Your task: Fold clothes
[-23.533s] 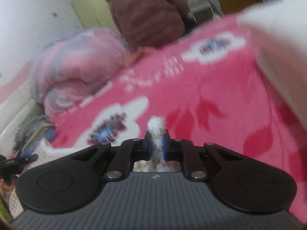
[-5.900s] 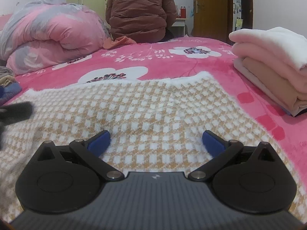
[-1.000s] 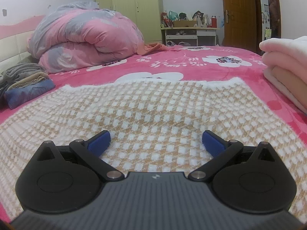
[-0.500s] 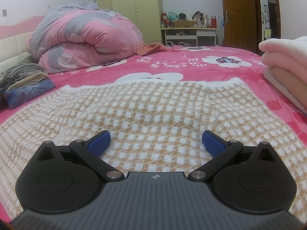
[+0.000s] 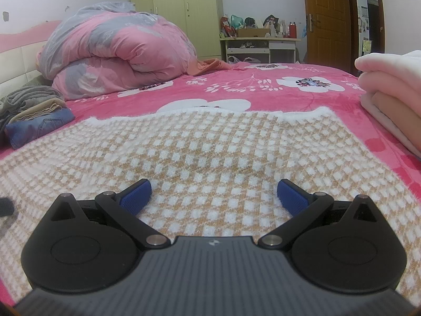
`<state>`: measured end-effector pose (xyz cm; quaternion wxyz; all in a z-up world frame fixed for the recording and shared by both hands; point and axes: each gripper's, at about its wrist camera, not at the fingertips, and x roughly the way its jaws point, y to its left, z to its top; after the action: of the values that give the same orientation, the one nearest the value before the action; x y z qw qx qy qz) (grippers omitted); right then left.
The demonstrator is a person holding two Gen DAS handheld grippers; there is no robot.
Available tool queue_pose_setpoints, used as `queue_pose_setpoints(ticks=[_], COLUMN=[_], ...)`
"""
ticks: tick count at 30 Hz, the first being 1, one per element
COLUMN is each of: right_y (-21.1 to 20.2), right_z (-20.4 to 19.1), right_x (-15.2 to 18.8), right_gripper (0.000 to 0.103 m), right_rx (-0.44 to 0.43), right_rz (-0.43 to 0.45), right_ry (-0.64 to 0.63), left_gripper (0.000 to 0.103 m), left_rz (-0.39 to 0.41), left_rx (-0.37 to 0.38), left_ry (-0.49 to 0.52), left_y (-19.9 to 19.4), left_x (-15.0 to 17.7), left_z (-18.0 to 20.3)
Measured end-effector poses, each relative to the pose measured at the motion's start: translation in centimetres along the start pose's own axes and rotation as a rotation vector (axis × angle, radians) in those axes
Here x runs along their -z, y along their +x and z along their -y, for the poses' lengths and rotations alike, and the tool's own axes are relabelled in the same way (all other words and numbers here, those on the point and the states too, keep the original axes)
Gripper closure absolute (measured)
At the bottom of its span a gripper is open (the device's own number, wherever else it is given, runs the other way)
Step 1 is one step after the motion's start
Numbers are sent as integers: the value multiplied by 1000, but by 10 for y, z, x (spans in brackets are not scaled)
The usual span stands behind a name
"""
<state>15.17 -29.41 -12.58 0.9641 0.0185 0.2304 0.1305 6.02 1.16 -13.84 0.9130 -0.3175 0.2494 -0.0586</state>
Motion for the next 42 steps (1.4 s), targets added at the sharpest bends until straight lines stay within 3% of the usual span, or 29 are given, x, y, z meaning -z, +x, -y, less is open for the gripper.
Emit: queue_pose_setpoints(ticks=[6,9,12,20,28,33,42], right_y=[0,1,1,0,-1,-4,-27], right_z=[0,-1,-1,-4,-4,3,24], right_x=[0,0,1,1,1,1,-4], right_gripper=[1,1,1,1,1,1,1], right_rx=[1,3,5,21,24,5,-34], right_rz=[2,3,4,12,25,44,89], right_ry=[0,-1,-3,-9,3,50,194], left_gripper=[48,64,72,75,77,77,77], left_rz=[1,22,64,173,166,158,169], left_rx=[-55,-100,-113,-9,110,156,148], left_ry=[-40,-7,56,335,570,657,772], left_y=[24,25,18,1,2,0,6], left_x=[-10,-11,-15,-29,-3,12,24], left_z=[9,21,37,118,191,215,238])
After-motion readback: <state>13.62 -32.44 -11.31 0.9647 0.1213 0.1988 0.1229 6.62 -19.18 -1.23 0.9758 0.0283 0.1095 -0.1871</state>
